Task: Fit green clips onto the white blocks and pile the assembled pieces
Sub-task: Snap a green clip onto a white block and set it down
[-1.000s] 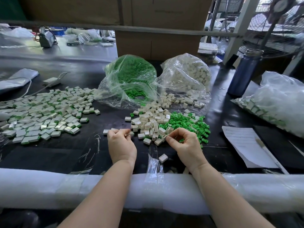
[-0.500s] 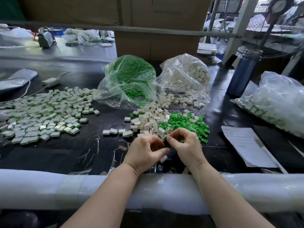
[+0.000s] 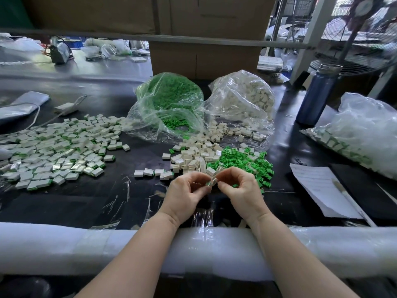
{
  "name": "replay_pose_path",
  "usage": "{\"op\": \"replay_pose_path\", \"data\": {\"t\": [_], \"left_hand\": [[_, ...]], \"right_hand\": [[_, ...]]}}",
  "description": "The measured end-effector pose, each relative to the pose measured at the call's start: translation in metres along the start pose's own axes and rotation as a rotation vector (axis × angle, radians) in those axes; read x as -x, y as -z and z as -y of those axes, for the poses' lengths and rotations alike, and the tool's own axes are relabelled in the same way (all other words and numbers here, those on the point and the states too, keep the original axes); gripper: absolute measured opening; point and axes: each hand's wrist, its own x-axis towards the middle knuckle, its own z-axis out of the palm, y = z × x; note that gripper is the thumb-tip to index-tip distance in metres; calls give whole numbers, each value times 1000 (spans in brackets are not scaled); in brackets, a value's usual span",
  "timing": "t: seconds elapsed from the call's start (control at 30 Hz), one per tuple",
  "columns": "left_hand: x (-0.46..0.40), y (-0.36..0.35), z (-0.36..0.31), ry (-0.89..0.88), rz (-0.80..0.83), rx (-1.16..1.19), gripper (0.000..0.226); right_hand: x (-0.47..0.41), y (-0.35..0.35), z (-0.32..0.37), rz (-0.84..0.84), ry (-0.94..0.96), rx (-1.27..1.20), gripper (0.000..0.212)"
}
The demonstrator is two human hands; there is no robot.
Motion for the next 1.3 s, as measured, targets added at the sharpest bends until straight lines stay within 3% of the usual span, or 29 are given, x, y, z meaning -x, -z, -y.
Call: {"op": "replay_pose_path", "data": {"t": [0.17,0.4,0.73,0.9,1.3], "left_hand": [[0,0,-3,52,-25,157,16],[0,1,-3,50,-21,181,11],[0,0,-1,55,-23,60,21],[0,-2,0,8,-58,-20,14],[1,-1,-4,-6,-54,-75,10]], "right_hand": [[3,-3,2,150,38,18,23],[3,-5,-2,115,88,74,10],[3,-5,-5,88,179,256,9],[4,-6,-3,68,207,316,9],[3,-7,-3,68,187,296,7]]}}
